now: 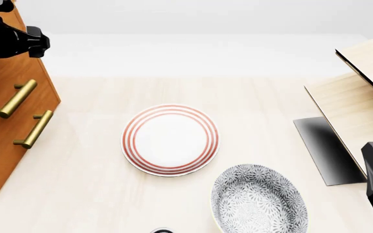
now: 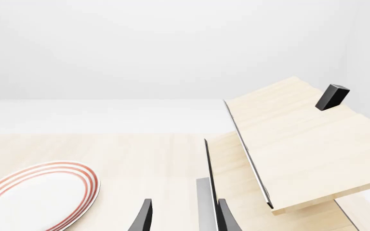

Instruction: Close the top drawer of the cabinet.

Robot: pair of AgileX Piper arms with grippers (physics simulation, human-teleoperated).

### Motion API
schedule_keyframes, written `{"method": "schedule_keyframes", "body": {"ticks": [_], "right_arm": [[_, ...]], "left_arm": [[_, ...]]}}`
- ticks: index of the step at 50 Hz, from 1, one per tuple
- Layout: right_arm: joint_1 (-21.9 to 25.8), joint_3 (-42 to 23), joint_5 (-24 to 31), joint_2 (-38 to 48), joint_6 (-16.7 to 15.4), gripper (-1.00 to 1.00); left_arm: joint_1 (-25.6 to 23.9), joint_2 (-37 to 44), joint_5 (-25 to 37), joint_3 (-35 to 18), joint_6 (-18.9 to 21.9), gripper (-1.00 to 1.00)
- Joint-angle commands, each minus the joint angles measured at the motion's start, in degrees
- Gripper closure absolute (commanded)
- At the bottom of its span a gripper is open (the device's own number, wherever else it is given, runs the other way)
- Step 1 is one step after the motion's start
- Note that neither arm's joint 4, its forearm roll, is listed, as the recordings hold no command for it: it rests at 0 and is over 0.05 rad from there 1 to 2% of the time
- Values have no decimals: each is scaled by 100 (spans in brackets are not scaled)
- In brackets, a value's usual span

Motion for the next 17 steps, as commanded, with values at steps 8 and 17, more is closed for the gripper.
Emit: {"method": "schedule_keyframes", "body": {"ticks": [8,17], "right_arm": [[1,0,0,0,-2,-100],[1,0,1,1,0,-100]], "left_arm": [[342,114,-136,29,-175,-100],[248,96,-175,69,-175,-100]]}}
